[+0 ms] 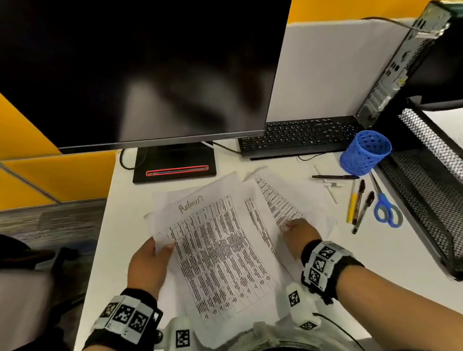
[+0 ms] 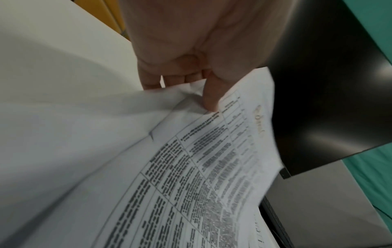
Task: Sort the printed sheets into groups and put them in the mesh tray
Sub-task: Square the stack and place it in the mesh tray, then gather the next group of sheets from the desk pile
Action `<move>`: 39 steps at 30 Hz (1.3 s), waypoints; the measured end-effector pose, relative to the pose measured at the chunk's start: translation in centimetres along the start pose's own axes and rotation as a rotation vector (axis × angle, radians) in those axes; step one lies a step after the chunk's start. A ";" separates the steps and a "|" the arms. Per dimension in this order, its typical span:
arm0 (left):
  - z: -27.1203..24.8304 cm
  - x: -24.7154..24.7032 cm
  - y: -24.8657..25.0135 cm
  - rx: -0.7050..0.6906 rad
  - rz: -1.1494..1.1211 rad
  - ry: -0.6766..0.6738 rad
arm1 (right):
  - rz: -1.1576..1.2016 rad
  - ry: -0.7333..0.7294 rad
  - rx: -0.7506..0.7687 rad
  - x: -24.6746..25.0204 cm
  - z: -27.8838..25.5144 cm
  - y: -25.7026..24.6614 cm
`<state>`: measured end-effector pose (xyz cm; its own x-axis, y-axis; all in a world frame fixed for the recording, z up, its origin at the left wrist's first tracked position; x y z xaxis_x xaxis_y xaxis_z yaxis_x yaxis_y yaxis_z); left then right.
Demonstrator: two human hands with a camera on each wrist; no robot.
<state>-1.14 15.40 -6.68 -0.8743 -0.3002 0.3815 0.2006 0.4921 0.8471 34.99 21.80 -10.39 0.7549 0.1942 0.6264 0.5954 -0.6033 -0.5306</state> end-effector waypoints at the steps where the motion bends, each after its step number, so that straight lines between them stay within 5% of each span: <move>1: 0.2 -0.1 -0.4 0.010 -0.026 -0.027 | -0.058 -0.034 -0.019 -0.3 -0.2 0.1; 5: 0.0 -1.1 -0.6 0.004 -0.124 -0.138 | -0.225 -0.198 -0.001 -2.1 -1.3 -1.0; 14: 0.5 -0.7 -2.0 0.015 -0.003 -0.110 | -0.260 -0.107 0.003 -2.4 -1.0 -2.3; 19: 0.0 -1.4 -3.3 0.039 0.028 -0.147 | -0.295 -0.245 -0.034 -4.3 -2.2 -2.3; 21: -0.1 -1.4 -3.3 0.048 -0.021 -0.166 | -0.366 -0.276 0.096 -4.9 -2.1 -3.2; 34: -0.9 0.5 0.5 -0.048 -0.269 -0.215 | -0.088 -0.192 0.184 1.5 -0.3 -1.7; 39: -0.9 -0.6 3.3 -0.103 -0.352 -0.203 | 0.254 -0.389 0.173 -1.6 -2.5 -2.0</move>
<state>0.41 16.51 -3.76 -0.9645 -0.2638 -0.0099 -0.0921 0.3011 0.9491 31.87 20.76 -8.91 0.9091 0.3517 0.2233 0.3915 -0.5384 -0.7462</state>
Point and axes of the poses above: each hand's wrist, its own z-axis towards the middle knuckle, its own x-axis out of the back of the hand, y = z × x, the point moved 10 cm from there along z, towards the middle knuckle
